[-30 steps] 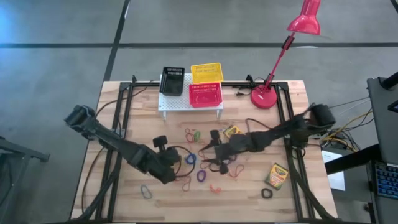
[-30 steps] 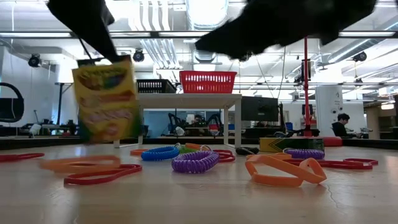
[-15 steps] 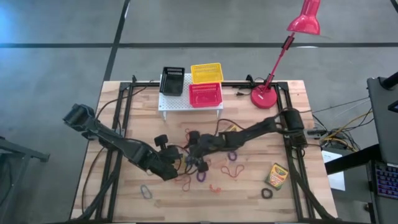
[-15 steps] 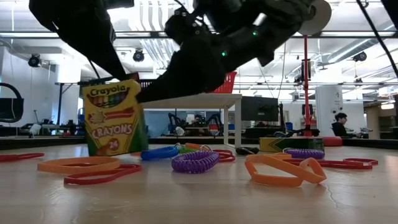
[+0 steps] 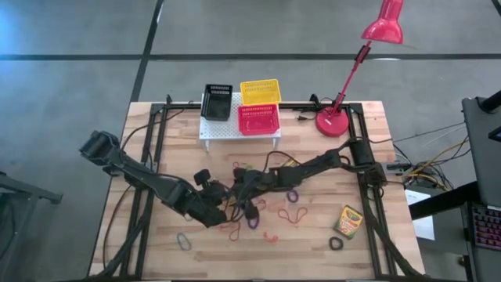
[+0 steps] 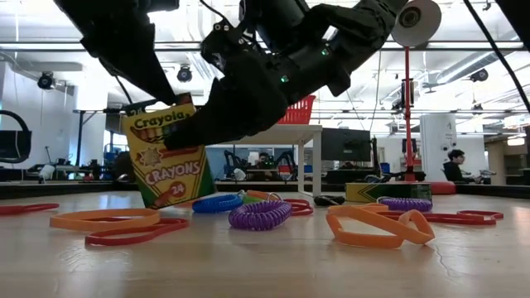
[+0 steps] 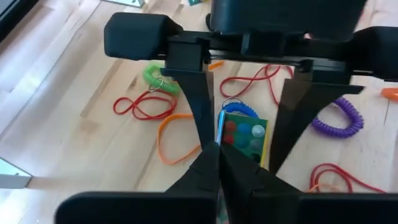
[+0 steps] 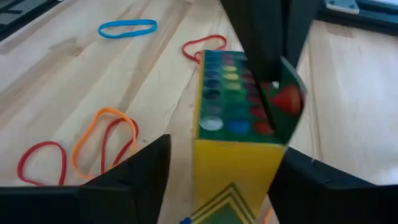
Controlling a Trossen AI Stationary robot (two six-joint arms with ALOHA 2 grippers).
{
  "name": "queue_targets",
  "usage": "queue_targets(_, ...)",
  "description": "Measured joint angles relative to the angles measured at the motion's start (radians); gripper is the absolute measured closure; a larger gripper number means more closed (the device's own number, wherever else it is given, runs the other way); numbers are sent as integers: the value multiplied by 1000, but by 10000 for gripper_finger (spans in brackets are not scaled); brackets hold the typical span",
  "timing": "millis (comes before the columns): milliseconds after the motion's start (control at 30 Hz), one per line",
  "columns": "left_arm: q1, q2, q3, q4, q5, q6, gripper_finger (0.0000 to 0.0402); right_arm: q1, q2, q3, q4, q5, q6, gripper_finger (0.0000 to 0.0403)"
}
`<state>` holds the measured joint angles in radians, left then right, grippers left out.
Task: Pick & Place Office Desk Supplies
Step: Put the crayon box into the black bin on the shelf
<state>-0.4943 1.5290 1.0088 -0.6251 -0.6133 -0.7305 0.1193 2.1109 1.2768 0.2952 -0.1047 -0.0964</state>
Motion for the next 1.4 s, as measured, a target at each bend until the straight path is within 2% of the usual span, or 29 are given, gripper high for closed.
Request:
queue_targets(267, 0, -125, 0, -25, 2, 30, 296, 0, -22, -24, -1, 3, 39, 298)
queue_targets(433, -31, -221, 0, -74, 23, -8, 261, 0, -143, -131, 60, 3, 90, 300)
queue_targets(533, -56, -235, -30, -22, 1, -30, 255, 1, -250, -238, 151, 39, 129, 297)
queue_targets(667, -72, -231, -157, 244, -69, 41, 255, 1, -400, -387, 215, 92, 187, 284)
queue_targets(800, -56, -220, -343, 738, -124, 253, 254, 1, -535, -494, 252, 134, 214, 287)
queue_targets(933, -5, -192, -502, 1248, -95, 482, 247, 0, -601, -552, 266, 135, 217, 290)
queue_targets(1033, 54, -167, -565, 1474, 5, 553, 222, 1, -617, -560, 278, 135, 217, 287)
queue_targets(1100, 97, -150, -572, 1530, 80, 566, 197, 0, -611, -562, 276, 135, 217, 286)
queue_targets(1233, 172, -109, -536, 1528, 199, 566, 138, 0, -586, -542, 270, 135, 207, 284)
queue_targets(1333, 198, -87, -484, 1508, 210, 567, 107, 0, -568, -528, 273, 134, 202, 284)
queue_targets(1400, 202, -86, -447, 1434, 182, 576, 95, 0, -554, -518, 272, 134, 201, 284)
